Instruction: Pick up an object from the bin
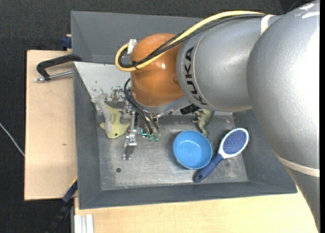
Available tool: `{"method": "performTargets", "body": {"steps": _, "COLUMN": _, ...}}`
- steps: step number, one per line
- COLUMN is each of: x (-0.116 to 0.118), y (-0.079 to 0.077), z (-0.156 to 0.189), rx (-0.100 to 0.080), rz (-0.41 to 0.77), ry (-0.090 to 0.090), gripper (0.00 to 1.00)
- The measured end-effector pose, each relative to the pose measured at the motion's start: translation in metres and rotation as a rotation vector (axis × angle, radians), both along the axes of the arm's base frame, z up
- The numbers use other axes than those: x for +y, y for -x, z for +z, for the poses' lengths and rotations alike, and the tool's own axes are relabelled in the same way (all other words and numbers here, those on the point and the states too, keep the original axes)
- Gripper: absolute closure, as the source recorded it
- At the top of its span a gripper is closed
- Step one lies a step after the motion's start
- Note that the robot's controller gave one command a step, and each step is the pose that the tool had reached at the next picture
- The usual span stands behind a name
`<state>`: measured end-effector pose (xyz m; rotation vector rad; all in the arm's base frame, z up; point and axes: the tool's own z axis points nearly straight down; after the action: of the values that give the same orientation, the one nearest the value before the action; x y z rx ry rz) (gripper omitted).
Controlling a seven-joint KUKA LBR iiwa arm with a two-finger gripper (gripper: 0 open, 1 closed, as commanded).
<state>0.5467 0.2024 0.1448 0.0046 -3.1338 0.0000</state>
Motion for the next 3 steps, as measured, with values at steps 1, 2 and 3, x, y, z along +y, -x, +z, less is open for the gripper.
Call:
{"method": "performTargets", "body": {"steps": 1, "x": -0.039, "y": -0.032, "z": -0.02, "rx": -0.013, "rz": -0.133, "ry": -0.002, "gripper": 0.0}}
{"method": "performTargets", "body": {"steps": 2, "x": 0.015, "y": -0.037, "z": -0.057, "rx": -0.014, "rz": 0.018, "ry": -0.001, "gripper": 0.0}}
{"method": "performTargets", "body": {"steps": 3, "x": 0.016, "y": -0.038, "z": -0.055, "rx": -0.017, "rz": 0.016, "ry": -0.004, "gripper": 1.0}}
